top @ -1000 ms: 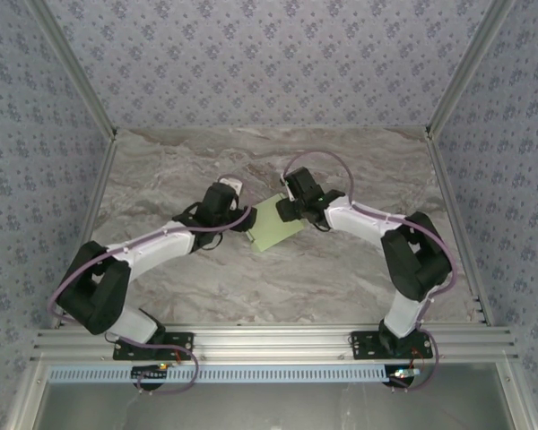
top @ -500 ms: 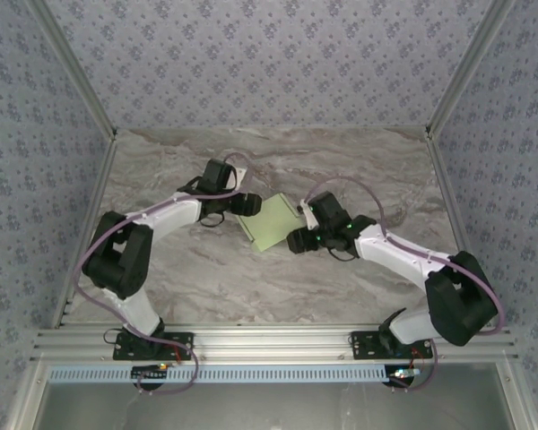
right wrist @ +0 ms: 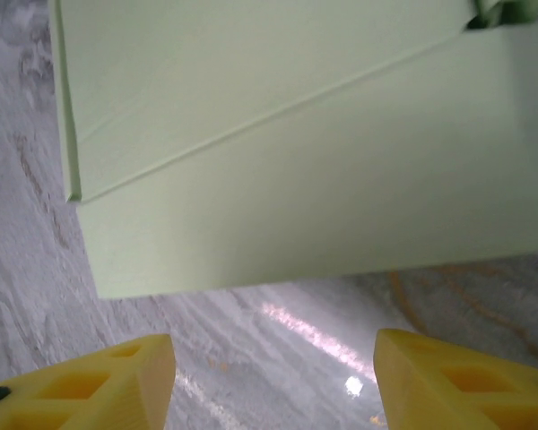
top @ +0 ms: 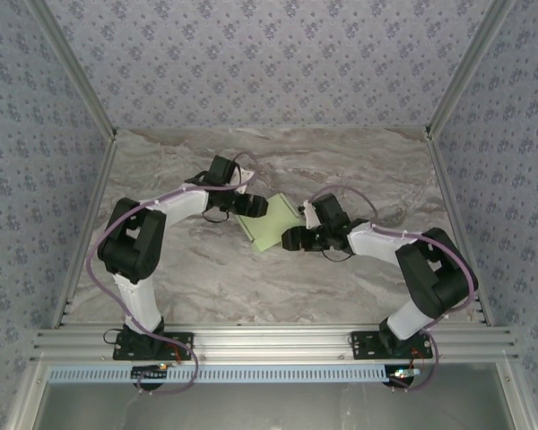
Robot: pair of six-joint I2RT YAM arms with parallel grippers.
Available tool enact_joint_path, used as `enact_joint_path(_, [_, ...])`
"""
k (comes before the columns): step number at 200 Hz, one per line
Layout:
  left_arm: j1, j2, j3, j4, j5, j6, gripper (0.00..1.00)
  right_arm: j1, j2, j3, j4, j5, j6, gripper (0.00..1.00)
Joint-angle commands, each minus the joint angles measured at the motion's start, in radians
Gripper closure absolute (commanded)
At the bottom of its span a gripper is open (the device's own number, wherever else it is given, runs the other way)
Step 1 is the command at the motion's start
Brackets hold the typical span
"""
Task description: Fold the paper box
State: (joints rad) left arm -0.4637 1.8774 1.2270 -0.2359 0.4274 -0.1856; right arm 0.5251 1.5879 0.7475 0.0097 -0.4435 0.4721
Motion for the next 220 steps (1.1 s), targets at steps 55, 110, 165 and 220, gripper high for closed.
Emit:
enact_joint_path(55, [0.004,-0.086,-0.118,0.041,0.057,-0.051,0.23,-0.105,0.048,0.016,0.117,-0.124,0.064,0.43])
enact_joint_path(110, [0.030,-0.087,-0.121,0.059,0.047,-0.084,0.23,-0.105,0.083,0.004,0.202,-0.139,0.132,0.53])
enact_joint_path(165, [0.046,-0.051,-0.115,0.066,0.052,-0.108,0.31,-0.097,0.097,-0.052,0.352,-0.114,0.250,0.65])
enact_joint_path(220, [0.050,-0.043,-0.132,0.083,0.050,-0.127,0.39,-0.091,0.099,-0.103,0.453,-0.079,0.324,0.66])
